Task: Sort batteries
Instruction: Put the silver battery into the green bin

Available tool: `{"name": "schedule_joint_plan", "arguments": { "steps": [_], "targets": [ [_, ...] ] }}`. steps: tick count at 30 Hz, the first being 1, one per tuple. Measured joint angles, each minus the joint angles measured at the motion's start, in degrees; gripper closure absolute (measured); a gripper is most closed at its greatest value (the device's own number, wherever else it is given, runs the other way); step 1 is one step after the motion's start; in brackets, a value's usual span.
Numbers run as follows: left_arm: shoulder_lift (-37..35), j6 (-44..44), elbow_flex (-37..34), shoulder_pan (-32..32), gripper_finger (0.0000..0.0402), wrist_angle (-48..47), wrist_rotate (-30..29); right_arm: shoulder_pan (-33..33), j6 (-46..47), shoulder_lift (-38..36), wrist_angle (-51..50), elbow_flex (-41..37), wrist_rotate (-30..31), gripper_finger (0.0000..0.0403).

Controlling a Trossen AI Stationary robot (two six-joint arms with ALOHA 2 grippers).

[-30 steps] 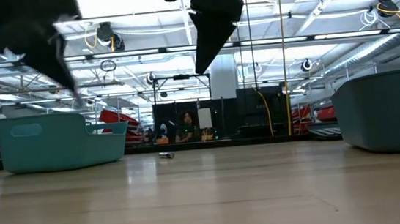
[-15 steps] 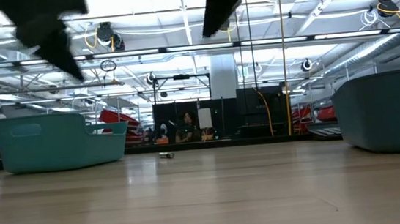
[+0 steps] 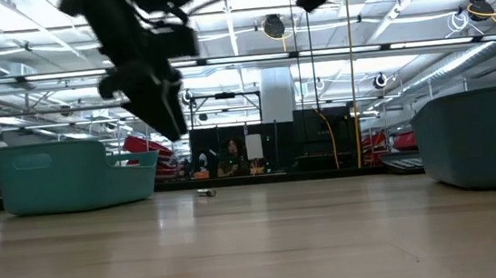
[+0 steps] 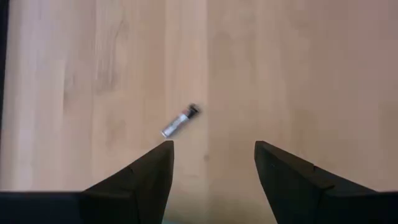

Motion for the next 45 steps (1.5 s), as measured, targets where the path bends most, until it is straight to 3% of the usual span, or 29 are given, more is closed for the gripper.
{"name": "schedule_joint_plan", "arguments": {
  "steps": [7, 14, 28, 32, 37, 45],
  "targets": [
    [9.4, 7.9, 6.2, 5.1, 0.0169, 0.6, 4.9, 2.8, 5.0, -0.7, 2.7, -8.9, 0.0, 0.0167],
    [14.5, 13.1, 7.6, 9.9, 0.0169, 0.2, 6.1, 4.4, 5.5, -0.7, 8.2, -14.7, 0.0, 0.0167],
    [19.9, 21.8, 7.8, 15.6, 0.0173, 2.6, 11.3, 4.8, 5.2, -0.7, 10.6, -16.6, 0.0, 0.0167],
    [21.2, 23.8, 7.9, 15.4, 0.0222, 2.4, 11.5, 4.8, 5.2, -0.7, 10.6, -16.6, 0.0, 0.0167],
    [20.7, 24.0, 7.8, 14.2, 0.0369, 1.8, 10.6, 4.3, 4.8, -0.7, 10.8, -16.6, 0.1, 0.0167],
    [15.3, 20.0, 7.5, 11.1, 0.0382, -1.9, 1.8, 3.9, 5.1, -0.7, 10.8, -16.6, 0.2, 0.0167]
  ]
}}
